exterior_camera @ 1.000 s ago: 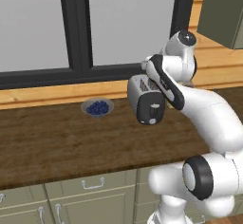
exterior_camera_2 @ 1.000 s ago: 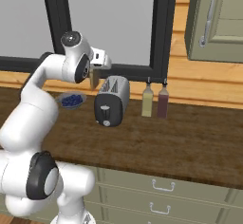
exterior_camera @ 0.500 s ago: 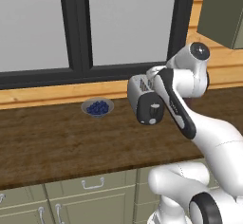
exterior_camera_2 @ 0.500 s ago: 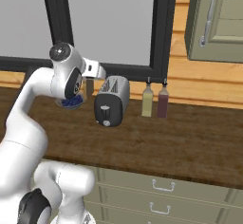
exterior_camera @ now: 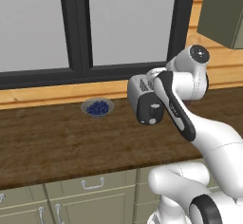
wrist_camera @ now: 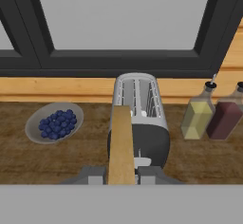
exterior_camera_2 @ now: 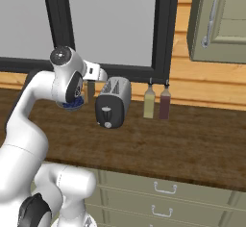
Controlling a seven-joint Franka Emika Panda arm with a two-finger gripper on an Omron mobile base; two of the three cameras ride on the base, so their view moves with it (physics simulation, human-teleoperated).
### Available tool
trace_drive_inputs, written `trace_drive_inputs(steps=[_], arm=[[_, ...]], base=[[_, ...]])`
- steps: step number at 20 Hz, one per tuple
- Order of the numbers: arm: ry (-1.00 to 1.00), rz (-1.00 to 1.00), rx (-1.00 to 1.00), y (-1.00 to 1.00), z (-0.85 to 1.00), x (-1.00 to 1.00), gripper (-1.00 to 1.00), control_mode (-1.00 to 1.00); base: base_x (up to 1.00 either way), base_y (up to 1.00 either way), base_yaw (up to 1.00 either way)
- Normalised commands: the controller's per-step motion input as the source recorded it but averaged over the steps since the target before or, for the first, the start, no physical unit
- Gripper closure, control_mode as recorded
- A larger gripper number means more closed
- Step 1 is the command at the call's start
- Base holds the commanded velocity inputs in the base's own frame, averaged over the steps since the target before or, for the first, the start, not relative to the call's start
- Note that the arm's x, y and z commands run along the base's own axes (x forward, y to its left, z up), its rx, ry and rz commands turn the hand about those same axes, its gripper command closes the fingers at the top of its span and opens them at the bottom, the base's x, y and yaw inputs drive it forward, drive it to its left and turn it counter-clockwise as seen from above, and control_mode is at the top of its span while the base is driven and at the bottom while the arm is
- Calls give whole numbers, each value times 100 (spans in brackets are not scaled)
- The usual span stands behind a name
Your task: Start the toaster. Once the lever pops up, take the bread to the plate on the dining counter.
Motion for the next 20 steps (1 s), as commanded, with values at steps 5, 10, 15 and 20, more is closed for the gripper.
trace_drive_inputs(steps=[5, 10, 15, 20], arm=[[0, 0, 0, 0, 0, 0, 100, -100], [0, 0, 0, 0, 0, -4, 100, -100], [0, 0, 0, 0, 0, -11, 100, 100], [0, 0, 0, 0, 0, 0, 100, 100]], base=[[0, 0, 0], [0, 0, 0], [-72, 0, 4], [-59, 0, 16]])
